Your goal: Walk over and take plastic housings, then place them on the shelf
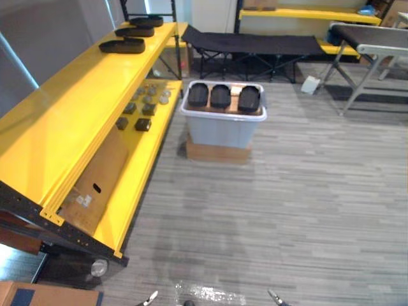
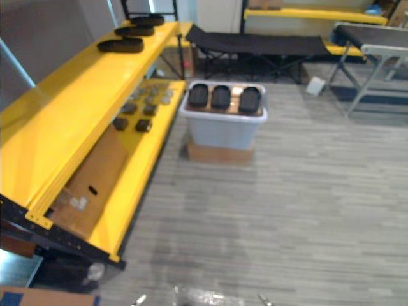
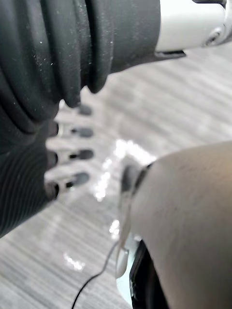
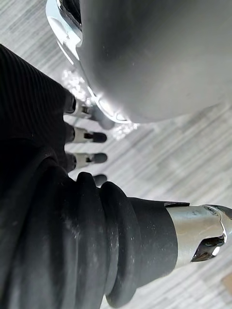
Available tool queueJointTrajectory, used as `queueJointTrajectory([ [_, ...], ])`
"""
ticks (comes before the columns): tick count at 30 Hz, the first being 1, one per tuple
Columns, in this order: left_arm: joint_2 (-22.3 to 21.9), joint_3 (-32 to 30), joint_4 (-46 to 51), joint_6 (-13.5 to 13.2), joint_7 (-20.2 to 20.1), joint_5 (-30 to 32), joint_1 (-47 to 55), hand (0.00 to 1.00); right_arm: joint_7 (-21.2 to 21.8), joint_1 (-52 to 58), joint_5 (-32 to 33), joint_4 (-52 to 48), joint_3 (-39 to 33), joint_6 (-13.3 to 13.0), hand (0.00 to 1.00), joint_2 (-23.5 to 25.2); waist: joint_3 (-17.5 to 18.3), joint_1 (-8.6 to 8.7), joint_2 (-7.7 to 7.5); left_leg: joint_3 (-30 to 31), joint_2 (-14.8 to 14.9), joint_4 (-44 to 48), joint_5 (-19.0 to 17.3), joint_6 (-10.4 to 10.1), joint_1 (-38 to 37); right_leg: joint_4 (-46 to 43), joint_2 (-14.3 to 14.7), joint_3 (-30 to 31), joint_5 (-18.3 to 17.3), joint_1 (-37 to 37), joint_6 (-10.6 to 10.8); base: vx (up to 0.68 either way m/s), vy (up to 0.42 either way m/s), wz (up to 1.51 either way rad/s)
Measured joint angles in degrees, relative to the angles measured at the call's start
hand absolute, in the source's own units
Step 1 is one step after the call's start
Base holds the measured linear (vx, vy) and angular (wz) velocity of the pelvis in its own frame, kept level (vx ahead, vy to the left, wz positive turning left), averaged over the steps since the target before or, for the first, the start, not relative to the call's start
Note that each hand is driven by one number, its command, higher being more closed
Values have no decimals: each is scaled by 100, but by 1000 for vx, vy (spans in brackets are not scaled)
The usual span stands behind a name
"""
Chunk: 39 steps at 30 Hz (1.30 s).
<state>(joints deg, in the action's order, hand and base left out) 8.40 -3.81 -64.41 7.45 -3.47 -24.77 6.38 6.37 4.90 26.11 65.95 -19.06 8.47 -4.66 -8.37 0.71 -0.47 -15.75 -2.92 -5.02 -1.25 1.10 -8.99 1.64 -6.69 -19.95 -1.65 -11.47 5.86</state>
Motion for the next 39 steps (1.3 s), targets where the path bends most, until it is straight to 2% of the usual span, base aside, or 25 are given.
queueJointTrajectory([
  [4, -38, 15, -1, -114, 7, -10, 0, 0, -2, -11, -167, -3, -51, -14, 0, -1, -21, 2, 43, -12, 8, -8, 1, 0, 0, -18, -1, -32, -7, 27, 2, -117, 14, -1],
  [11, -26, 50, -2, -115, -5, -12, 1, 0, -3, -11, -216, -2, -52, -64, 0, 6, -54, -1, -20, 57, -44, -15, -12, -4, 16, 15, -49, -69, -35, 37, 5, -66, 39, 3],
  [17, 19, 49, -21, -101, -243, 48, -11, 0, 1, -11, -213, -2, -194, 93, 0, 2, -46, 3, -69, 119, -160, -14, -73, 89, 54, -105, -169, -179, -46, 51, 82, 29, 44, 9],
  [19, 23, 61, -19, -103, -301, 125, -23, 0, -15, -16, -205, -22, -323, 91, 0, 7, -52, 6, -71, 117, -193, -13, -130, 166, 61, -485, -266, -170, -197, 210, 71, 83, 72, -1],
  [20, 33, 64, 18, -102, -337, 215, -21, 0, -25, -17, -158, -39, -345, 76, 0, 50, -66, 6, -95, 122, -218, -13, -189, 184, 61, -916, -330, -122, -349, 395, 77, 119, 70, -14],
  [21, 35, 105, 31, -103, -344, 277, -34, 0, -19, -47, -72, -53, -349, 57, 0, 47, -113, 10, -75, 121, -191, -13, -264, 282, -18, -1413, -373, 8, -396, 599, 94, 108, 51, -16],
  [22, 35, 178, 22, -94, -343, 299, -50, 0, -4, -55, 4, -59, -364, 36, 0, 35, -147, 35, -34, 126, -131, -10, -269, 294, -48, -1824, -389, 47, -398, 758, 87, 148, 54, -4],
  [23, 56, 319, 27, -45, -353, 379, -138, 0, 63, -7, 143, -85, -459, 26, 0, 17, -211, 99, 47, 181, 15, -6, -326, 323, -182, -2304, -334, 82, -670, 1050, -130, 131, 31, 21],
  [24, 119, 429, 24, 26, -379, 526, -195, 0, 181, 95, 321, -77, -478, 26, 0, 119, -243, 148, 78, 275, 145, -7, -377, 294, -280, -2275, -219, 108, -830, 1195, -216, 150, 16, 30],
  [25, 160, 459, 23, 32, -390, 579, -218, 0, 252, 130, 395, -77, -502, 25, 0, 154, -269, 168, 52, 298, 189, -8, -409, 263, -325, -2239, -177, 110, -830, 1289, -218, 169, -8, 20],
  [26, 220, 458, 21, 39, -410, 675, -247, 0, 356, 170, 412, -49, -523, 30, 0, 187, -318, 168, -50, 269, 263, -7, -477, 205, -409, -2044, -103, 118, -786, 1528, -179, 177, -23, 3],
  [27, 252, 438, 21, 64, -411, 719, -273, 0, 405, 257, 390, -28, -569, 29, 0, 236, -339, 166, -101, 247, 324, -5, -537, 83, -466, -1715, -47, 119, -635, 1742, -102, 192, -24, -4],
  [29, 238, 390, 24, 58, -426, 709, -273, 0, 482, 426, 269, -33, -736, 14, 0, 296, -339, 165, -103, 214, 387, 26, -711, -146, -629, -1342, -13, 133, -287, 1992, -91, 266, -30, -2],
  [31, 230, 384, 50, 52, -464, 662, -271, 0, 507, 644, 126, -19, -846, 30, 0, 343, -321, 170, -116, 240, 399, 38, -903, -282, -853, -1234, -19, 169, -33, 2140, -139, 399, -73, 10],
  [33, 222, 379, 179, 24, -452, 656, -267, 0, 515, 707, 109, -4, -948, 47, 0, 392, -317, 171, -131, 285, 492, 530, -1399, -467, -871, -1491, -22, 310, 9, 2246, -261, 470, -165, 17],
  [34, 167, 350, 317, 17, -434, 535, -228, 0, 536, 717, 71, -8, -964, 66, 0, 346, -265, 200, -44, 291, 701, 1024, -1842, -671, -769, -1834, 64, 269, -74, 2304, -385, 573, -271, 14],
  [35, 88, 236, 465, 11, -416, 422, -58, 0, 576, 731, -42, -6, -956, 95, 0, 267, -129, 178, -10, 239, 952, 1957, -2091, -995, -524, -1875, 224, 302, -126, 2231, -524, 487, -240, 15],
  [36, 76, 145, 474, -5, -421, 366, -63, 0, 599, 694, -115, 1, -960, 100, 0, 244, -127, 181, -7, 271, 1106, 2756, -2130, -1043, -228, -1917, 298, 290, -71, 2172, -589, 541, -296, 6],
  [37, -4, 27, 501, -122, -308, 290, -108, 0, 662, 585, -283, -7, -925, 118, 0, 92, -131, 163, 192, 352, 1710, 4927, -1651, -806, 686, -1592, 647, 230, -190, 1752, -727, 433, -243, -5],
  [38, -32, -29, 535, -169, -282, 277, -170, 0, 680, 510, -345, -9, -888, 110, 0, 43, -216, 112, 294, 425, 1920, 5647, -1474, -729, 996, -1465, 763, 237, -197, 1560, -776, 672, -331, -20],
  [39, -36, -55, 521, -187, -286, 261, -326, 0, 696, 277, -484, 25, -899, 81, 0, -105, -402, 22, 363, 456, 2031, 6396, -1519, -670, 1369, -1261, 878, 295, -258, 1066, -871, 475, -168, -23],
])
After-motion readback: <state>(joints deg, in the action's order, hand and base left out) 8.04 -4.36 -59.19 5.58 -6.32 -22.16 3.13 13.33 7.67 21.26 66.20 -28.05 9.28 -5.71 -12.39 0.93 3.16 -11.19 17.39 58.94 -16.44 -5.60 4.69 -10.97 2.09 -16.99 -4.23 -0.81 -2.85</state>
